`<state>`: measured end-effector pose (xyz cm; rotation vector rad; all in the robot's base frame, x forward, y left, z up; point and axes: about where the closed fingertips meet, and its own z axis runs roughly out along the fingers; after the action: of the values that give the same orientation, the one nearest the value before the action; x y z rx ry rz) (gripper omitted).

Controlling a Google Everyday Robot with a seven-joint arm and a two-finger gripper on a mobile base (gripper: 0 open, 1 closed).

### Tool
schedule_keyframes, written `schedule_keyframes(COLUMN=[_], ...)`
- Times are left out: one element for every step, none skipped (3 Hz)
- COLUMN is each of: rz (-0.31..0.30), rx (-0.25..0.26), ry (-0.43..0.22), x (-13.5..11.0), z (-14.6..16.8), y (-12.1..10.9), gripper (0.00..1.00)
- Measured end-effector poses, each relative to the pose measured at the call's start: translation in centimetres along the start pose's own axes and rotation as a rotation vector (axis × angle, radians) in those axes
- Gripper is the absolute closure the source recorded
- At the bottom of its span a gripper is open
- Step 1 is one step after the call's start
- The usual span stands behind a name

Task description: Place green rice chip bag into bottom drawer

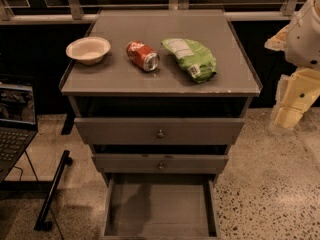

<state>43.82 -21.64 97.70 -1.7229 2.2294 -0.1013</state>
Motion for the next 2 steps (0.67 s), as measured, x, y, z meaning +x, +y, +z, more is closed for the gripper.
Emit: schedule_keyframes(rz=[0.0,0.021], rx=[0.0,0.025], ry=[0.0,-0.07], x=[0.0,-0.07], z=[0.0,0.93], y=[0.0,-0.63], gripper=[0.0,0.0])
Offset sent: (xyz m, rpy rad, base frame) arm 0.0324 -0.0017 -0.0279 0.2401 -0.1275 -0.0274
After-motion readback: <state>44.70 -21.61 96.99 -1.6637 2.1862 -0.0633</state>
